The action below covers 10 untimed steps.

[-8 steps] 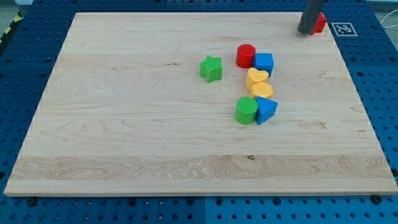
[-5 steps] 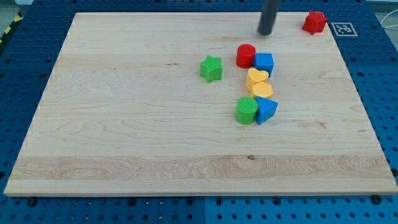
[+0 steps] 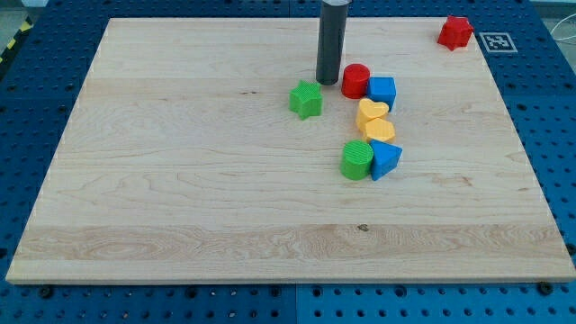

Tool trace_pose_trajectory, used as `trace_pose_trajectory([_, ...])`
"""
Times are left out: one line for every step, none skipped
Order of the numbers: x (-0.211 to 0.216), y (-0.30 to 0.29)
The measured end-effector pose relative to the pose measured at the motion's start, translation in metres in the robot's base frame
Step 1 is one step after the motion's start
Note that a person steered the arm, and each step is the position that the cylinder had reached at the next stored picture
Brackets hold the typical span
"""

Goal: Push the red circle towards the top right

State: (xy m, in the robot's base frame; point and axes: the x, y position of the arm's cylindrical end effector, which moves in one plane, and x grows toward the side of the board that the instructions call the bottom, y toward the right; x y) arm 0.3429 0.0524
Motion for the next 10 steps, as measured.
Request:
trace_pose_trajectory([0.015, 0.0])
trace_pose_trajectory([0.028, 0.001])
trace_pose_trajectory([0.03, 0.016])
trace_pose_trajectory([0.028, 0.028])
trace_pose_trajectory([0.016, 0.028])
trace_pose_trajectory([0.004, 0.028])
trace_pose_trajectory([-0.012, 0.029])
trace_pose_trajectory([-0.03, 0.035])
trace_pose_trajectory([-0.034, 0.043])
trace_pose_trajectory([-0.022, 0.044])
